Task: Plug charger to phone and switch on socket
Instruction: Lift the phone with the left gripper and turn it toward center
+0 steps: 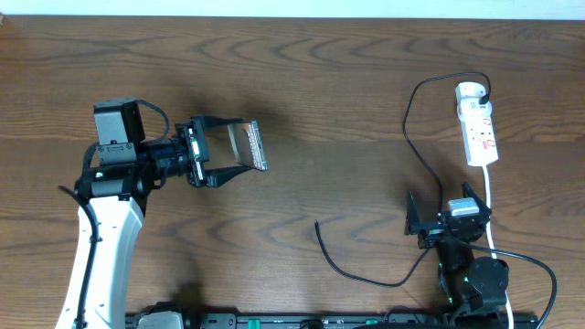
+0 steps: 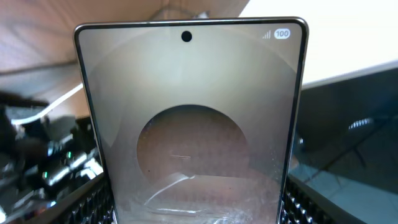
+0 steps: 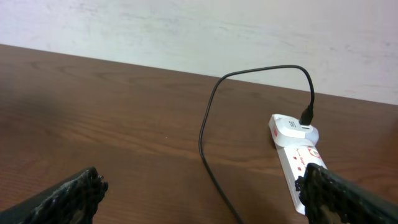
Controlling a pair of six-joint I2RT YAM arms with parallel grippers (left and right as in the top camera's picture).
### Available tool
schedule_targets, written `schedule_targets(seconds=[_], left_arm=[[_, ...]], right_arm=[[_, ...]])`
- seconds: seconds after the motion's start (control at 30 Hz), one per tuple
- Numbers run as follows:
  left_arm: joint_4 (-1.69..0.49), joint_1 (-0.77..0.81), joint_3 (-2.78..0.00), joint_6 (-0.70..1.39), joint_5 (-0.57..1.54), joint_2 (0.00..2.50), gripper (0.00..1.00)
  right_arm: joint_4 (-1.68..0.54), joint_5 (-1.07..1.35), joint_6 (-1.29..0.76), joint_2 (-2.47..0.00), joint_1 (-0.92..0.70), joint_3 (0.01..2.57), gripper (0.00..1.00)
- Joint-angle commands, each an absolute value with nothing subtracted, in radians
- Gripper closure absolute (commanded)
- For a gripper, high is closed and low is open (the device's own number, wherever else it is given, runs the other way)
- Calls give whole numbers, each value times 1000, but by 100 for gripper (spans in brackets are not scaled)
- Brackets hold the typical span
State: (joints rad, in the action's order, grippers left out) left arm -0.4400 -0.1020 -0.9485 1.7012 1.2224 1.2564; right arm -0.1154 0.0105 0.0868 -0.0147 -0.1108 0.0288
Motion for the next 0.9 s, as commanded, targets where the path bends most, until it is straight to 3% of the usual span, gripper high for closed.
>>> schedule_targets(seconds=[0.0,0.37,0.63,0.87], left_arm=[[-432,-108,-984,1618,1075,1240,92],[-481,-108,-984,1193,452,1241,93],[-695,-108,-976,1183,136,1241,93],[-788,-108,-972,1182,47,1242,93]], right_arm=[[-117,6,76,-9,-119,26,1],[-117,6,76,-9,-119,26,1],[-117,6,76,-9,-118,26,1],[-117,6,76,-9,-119,26,1]])
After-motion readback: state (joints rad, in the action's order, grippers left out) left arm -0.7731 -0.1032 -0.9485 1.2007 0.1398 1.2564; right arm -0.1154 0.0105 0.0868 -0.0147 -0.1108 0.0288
